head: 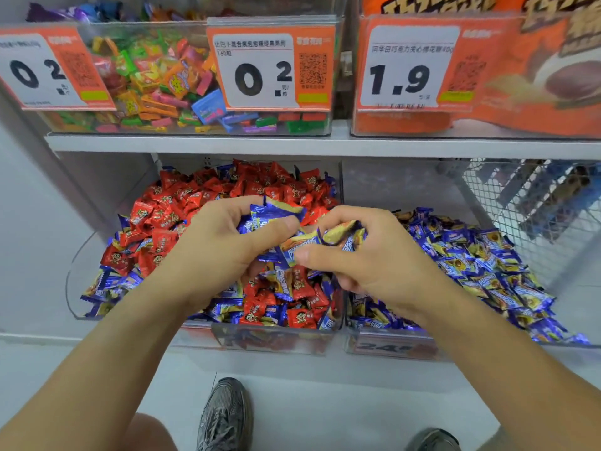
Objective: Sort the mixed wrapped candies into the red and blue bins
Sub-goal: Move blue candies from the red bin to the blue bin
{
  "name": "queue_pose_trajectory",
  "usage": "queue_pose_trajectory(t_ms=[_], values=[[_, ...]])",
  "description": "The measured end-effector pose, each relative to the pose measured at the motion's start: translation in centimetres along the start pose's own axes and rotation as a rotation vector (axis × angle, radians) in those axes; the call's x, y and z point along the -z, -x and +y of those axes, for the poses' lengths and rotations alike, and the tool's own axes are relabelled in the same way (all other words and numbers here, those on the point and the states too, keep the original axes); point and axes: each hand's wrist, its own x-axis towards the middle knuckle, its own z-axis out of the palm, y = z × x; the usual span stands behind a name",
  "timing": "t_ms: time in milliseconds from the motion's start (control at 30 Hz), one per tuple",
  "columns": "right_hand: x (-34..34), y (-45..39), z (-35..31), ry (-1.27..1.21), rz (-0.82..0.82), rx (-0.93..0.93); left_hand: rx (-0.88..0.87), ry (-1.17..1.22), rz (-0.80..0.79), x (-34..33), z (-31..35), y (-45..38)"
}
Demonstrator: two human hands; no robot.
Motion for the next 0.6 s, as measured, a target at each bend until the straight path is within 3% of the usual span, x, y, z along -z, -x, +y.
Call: queue_pose_trajectory(t_ms=[167,300,367,433,500,600], values=[[3.3,1.9,0.6,-0.286,0.106,-0.065,-0.051,0.036,-0.045,-5.3,2.1,-0.9],[7.5,3.1,1.3,-0.382,0.104,-0.157,-0.159,-0.193,-0.111,-9.1,4.2,-3.2],[10.2,3.5,2.3,-0.328,0.106,-0.207,-0.223,-0.443,-0.177,-10.9,4.8,-5.0],[12.5,3.5,3.6,-0.150,0.224,-0.207,-0.231,-0.595,-0.202,-13.2,5.2,-6.7],[14.3,3.2,5.0,0.043,0.352,-0.203,-0.199,-0.547,-0.248,-15.8,4.9,-8.1],[16.2,2.8,6.1,0.135,0.448,-0.243,-0.086,-0.323,-0.368,-18.6,4.0,-9.3]])
